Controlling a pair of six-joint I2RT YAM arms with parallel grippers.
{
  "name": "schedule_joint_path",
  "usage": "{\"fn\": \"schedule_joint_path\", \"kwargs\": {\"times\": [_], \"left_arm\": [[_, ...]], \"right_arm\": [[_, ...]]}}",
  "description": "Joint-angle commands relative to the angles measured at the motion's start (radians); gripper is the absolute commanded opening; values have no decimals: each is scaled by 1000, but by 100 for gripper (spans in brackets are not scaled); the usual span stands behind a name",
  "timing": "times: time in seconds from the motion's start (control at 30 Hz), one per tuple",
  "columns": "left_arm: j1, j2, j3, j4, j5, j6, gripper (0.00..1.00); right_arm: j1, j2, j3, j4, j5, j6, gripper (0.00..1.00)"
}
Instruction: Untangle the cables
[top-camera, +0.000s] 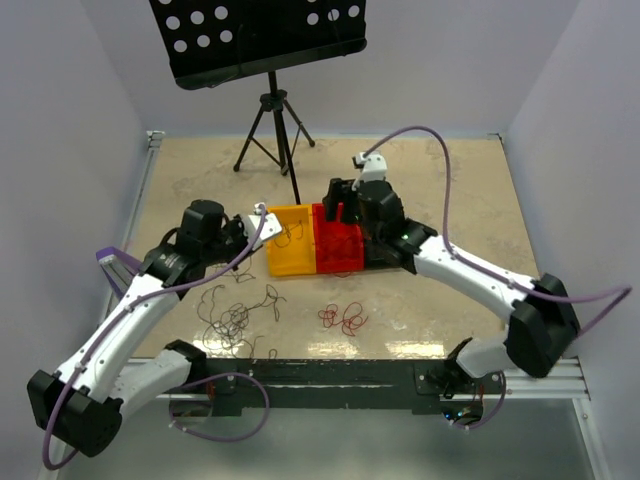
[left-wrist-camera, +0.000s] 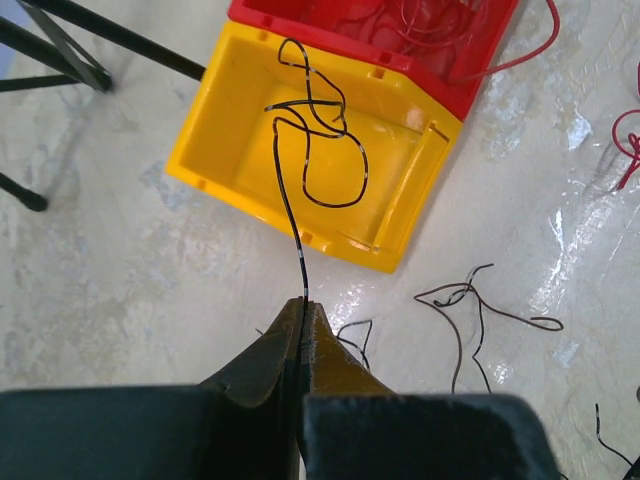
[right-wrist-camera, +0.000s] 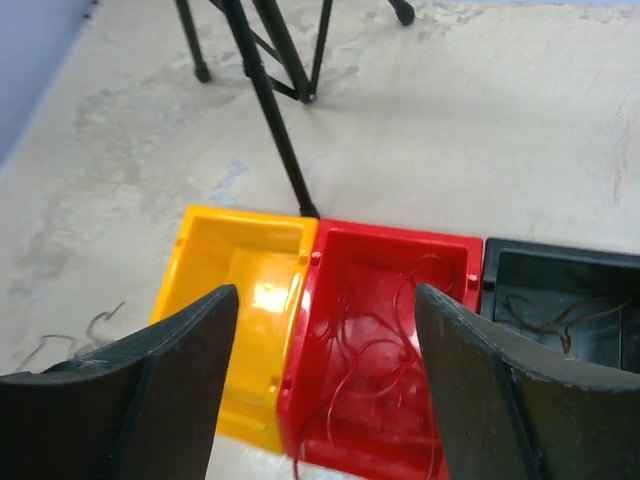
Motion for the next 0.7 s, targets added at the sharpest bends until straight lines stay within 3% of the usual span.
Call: {"fn": "schedule_joint_path", "kwargs": {"times": [0.0,0.1,0.33,0.47,0.67], "left_arm": [[5,-62,66,-78,-53,8,0],[5,-87,72,-78,-119,11,0],[5,-59,64,-84,-131,2,0],[5,-43,60,-99,-120,6,0],[5,-44,35,-106,-119,11,0]], "right_arm": [[75,-180,-132,-59,-8,95,76],[239,-268,-217,-194,73,231,78],[640,-309,-373,-444,211,759,84],[775,-288,-375,-585,265,1011,88],[829,-191,-330,-673,326,1114,88]]}}
